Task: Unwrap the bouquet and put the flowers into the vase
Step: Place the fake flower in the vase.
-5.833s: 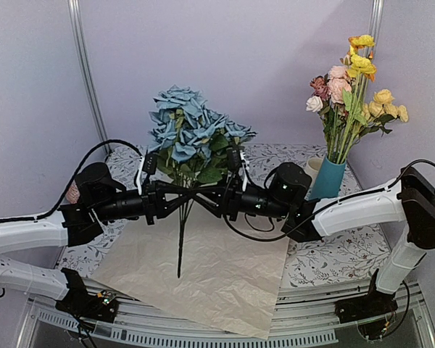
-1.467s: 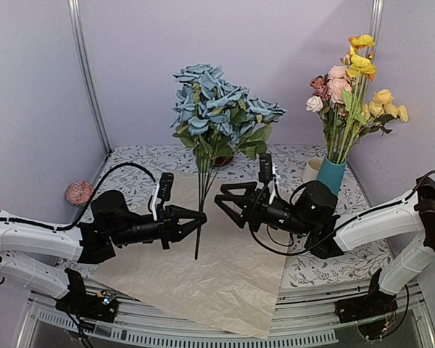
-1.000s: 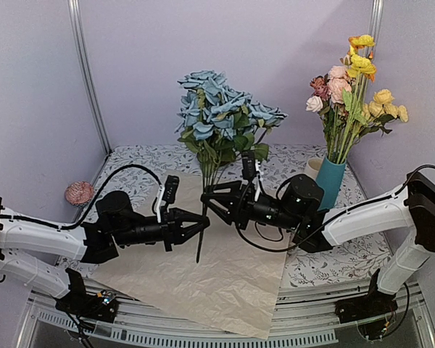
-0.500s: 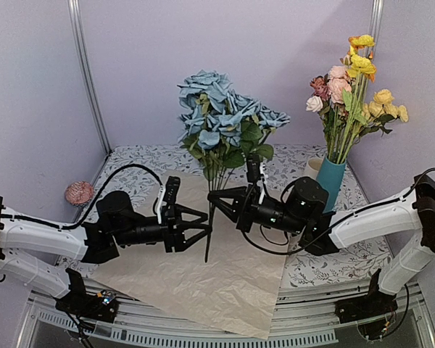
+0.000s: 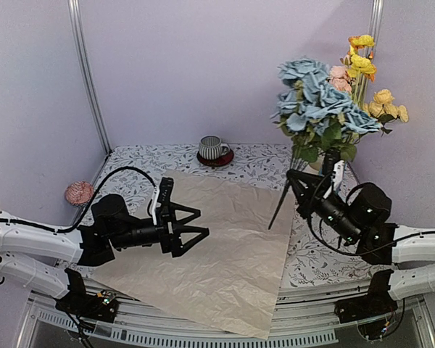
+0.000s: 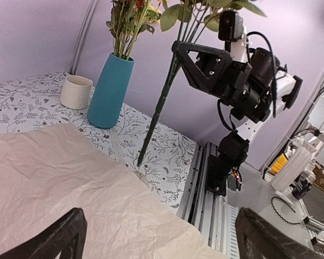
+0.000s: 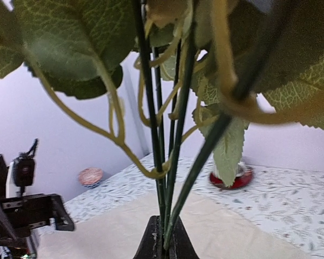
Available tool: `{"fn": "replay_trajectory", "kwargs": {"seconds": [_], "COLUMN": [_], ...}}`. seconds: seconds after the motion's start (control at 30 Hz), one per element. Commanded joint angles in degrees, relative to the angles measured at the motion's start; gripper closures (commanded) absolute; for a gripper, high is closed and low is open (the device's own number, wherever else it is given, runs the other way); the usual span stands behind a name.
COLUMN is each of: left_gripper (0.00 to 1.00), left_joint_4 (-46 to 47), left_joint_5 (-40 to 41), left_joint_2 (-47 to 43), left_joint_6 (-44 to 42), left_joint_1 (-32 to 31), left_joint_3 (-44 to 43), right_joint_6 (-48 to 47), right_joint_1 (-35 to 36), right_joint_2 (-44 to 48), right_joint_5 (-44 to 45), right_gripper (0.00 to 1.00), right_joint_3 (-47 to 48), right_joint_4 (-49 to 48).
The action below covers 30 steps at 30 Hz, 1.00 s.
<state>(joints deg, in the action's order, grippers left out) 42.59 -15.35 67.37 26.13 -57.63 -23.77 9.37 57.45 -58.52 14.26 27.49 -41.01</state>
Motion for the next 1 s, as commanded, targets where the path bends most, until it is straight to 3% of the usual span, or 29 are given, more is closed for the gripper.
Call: {"fn": "replay_trajectory", "kwargs": {"seconds": [0.0,0.17,0.3,0.53,0.77,0.97], "left_gripper": [0.02,0.02,0.02,0.02,0.02,0.03], "left_joint_4": [0.83,0.94,0.87,2.13,2.06,1.39], "left_joint_5": [1.44,0.93,0.51,-0.13,-0.08,1.19], "left_joint_2": [-1.39,-1.71,-1.89,-1.22,-1.83,-3.31], "left_joint_6": [-0.47,-0.63,-0.56,-0.4,-0.57,-1.54], "left_joint_1": [-0.3,-0.32,-0.33,-0.34,-0.31,-0.35], "left_joint_3": [1.33,1.39,1.32,1.19,1.5,2.38], "right_joint_6": [-4.01,-10.21,-17.08,-23.29,-16.94,-12.91], "right_joint_1": [-6.84,-12.45,-14.45,-21.3,-33.06,-36.01], "right_joint_2": [12.7,29.05,33.06,26.49,15.9,8.86], "right_joint_5": [8.89,13.33,16.35,20.12,10.67,5.38], "right_gripper": [0.98,0.99,0.99,0.99,0.99,0.99], "right_joint_3": [-6.09,-8.31,-5.84,-3.13,3.48,7.58], "right_joint_4": [6.09,8.89,9.79,-2.79,-3.09,-4.21]}}
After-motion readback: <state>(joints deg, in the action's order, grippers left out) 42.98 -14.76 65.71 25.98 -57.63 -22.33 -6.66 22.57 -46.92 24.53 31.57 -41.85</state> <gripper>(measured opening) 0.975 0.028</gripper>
